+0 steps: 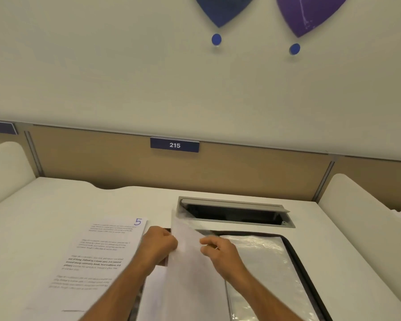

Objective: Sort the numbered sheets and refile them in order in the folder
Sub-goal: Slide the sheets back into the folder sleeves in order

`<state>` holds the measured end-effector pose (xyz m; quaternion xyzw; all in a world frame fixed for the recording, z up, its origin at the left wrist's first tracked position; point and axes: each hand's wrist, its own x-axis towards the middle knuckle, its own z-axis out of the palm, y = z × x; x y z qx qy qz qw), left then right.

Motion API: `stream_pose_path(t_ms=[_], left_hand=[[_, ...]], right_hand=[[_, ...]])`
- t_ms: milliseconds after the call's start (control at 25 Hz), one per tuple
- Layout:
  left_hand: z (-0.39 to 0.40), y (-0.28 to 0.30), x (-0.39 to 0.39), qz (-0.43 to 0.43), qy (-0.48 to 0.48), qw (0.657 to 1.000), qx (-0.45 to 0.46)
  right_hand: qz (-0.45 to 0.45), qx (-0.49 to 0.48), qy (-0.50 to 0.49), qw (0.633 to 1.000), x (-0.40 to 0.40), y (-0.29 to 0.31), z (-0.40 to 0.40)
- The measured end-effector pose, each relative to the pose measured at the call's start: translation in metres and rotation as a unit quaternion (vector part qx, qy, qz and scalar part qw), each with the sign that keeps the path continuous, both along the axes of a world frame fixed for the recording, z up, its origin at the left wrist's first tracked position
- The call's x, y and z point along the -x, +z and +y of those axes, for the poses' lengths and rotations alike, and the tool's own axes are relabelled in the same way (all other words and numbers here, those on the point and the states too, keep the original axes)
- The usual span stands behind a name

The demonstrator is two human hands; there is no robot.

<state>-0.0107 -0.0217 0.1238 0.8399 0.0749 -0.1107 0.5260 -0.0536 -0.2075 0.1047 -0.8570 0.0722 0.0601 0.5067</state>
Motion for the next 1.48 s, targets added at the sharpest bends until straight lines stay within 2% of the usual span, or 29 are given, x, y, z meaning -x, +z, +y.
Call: stream_pose_path(t_ms=[80,160,240,360,400,480,560,640,720,840,920,1120,1240,1280,1320,1400,1480], left_hand=[[0.021,-0.017,-0.003,0.008,0.008,0.999,-0.04],[0.036,-0.04,-0.004,0.023,0.004,0.996,-0.092],[0.045,-0.062,-0.002,0.04,0.001,0.991,-0.13],[0.05,-0.084,0.002,0.038,-0.029,0.975,-0.217],[0.049,-0.087,0.001,0.011,-0.044,0.958,-0.282],[0.042,-0.093,-0.005,-0.12,-0.077,0.918,-0.371],[0.023,-0.106,-0.011,-0.245,-0.142,0.889,-0.36],[0.0,-0.127,-0.02,-0.282,-0.221,0.855,-0.376],[-0.016,-0.145,-0.033,-0.231,-0.27,0.824,-0.441],[-0.008,-0.16,-0.049,-0.144,-0.261,0.843,-0.449],[0.007,-0.163,-0.057,-0.13,-0.24,0.86,-0.431],[0.019,-0.163,-0.063,-0.103,-0.213,0.876,-0.42],[0.022,-0.145,-0.061,-0.128,-0.198,0.876,-0.42],[0.026,-0.144,-0.062,-0.181,-0.18,0.872,-0.418],[0.032,-0.142,-0.063,-0.2,-0.177,0.878,-0.397],[0.054,-0.138,-0.064,-0.208,-0.181,0.885,-0.376],[0.088,-0.135,-0.061,-0.222,-0.139,0.885,-0.384]], right_hand=[[-0.021,0.136,-0.021,0.99,0.0,-0.032,-0.002],[-0.006,0.231,0.015,0.973,0.003,-0.059,-0.003],[0.006,0.303,0.06,0.951,0.0,-0.087,-0.01],[-0.04,0.371,0.08,0.924,-0.002,-0.114,-0.013],[-0.051,0.395,0.088,0.913,-0.002,-0.118,-0.013],[-0.01,0.425,0.11,0.899,-0.003,-0.131,-0.014],[-0.019,0.442,0.112,0.89,-0.008,-0.146,-0.014],[-0.077,0.46,0.091,0.88,-0.01,-0.151,-0.013],[-0.108,0.479,0.071,0.868,-0.015,-0.155,-0.012],[-0.129,0.498,0.06,0.855,-0.019,-0.159,-0.016],[-0.14,0.498,0.05,0.854,-0.02,-0.162,-0.017],[-0.136,0.487,0.059,0.861,-0.02,-0.163,-0.017],[-0.131,0.478,0.063,0.866,-0.02,-0.164,-0.019],[-0.129,0.476,0.061,0.868,-0.021,-0.163,-0.02],[-0.128,0.472,0.062,0.87,-0.021,-0.163,-0.02],[-0.113,0.465,0.075,0.875,-0.021,-0.158,-0.019],[-0.08,0.455,0.063,0.885,-0.028,-0.149,-0.014]])
